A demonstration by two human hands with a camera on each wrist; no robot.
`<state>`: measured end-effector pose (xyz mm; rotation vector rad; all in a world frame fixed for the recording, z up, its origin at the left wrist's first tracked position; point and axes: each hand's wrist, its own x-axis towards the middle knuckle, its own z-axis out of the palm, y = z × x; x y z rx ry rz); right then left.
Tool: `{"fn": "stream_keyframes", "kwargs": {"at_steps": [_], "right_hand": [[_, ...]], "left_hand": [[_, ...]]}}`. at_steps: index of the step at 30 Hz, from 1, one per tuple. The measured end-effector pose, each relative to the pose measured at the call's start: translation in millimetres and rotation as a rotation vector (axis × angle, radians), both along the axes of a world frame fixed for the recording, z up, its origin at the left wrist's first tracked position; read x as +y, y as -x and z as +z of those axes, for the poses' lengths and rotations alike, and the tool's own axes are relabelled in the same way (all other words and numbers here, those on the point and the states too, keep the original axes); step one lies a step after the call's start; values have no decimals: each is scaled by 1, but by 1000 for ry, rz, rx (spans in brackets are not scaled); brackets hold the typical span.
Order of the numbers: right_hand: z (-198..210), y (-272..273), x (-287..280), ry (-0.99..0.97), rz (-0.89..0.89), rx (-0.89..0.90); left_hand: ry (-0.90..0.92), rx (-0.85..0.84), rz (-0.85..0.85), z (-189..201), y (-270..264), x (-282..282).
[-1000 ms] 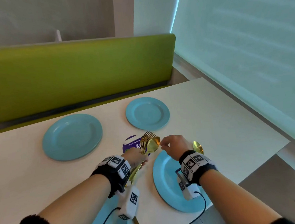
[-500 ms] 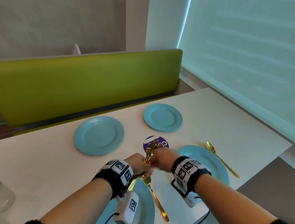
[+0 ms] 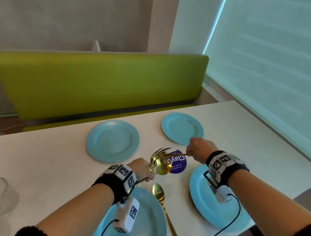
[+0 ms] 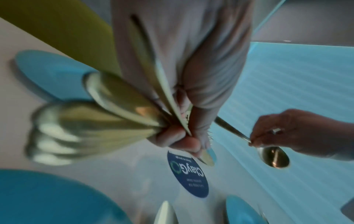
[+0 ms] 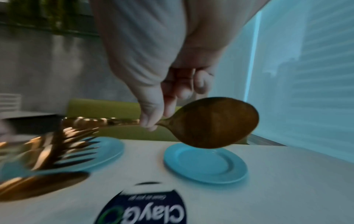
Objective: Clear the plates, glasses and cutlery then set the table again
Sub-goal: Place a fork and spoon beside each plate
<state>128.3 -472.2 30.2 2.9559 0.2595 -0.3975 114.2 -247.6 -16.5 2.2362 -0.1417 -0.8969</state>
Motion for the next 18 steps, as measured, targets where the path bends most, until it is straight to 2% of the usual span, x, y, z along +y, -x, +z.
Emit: {"fn": "stream_keyframes", "kwargs": {"at_steps": [7, 14, 18], "right_hand": [[3, -98, -85, -66, -428, -74], [-28, -167, -135, -9, -609, 25], [-54, -190, -151, -96, -738, 82]], "left_hand": [[124, -34, 348, -12, -51, -6], [174, 7, 535, -28, -101, -36], [166, 19, 565, -33, -118, -54]]}}
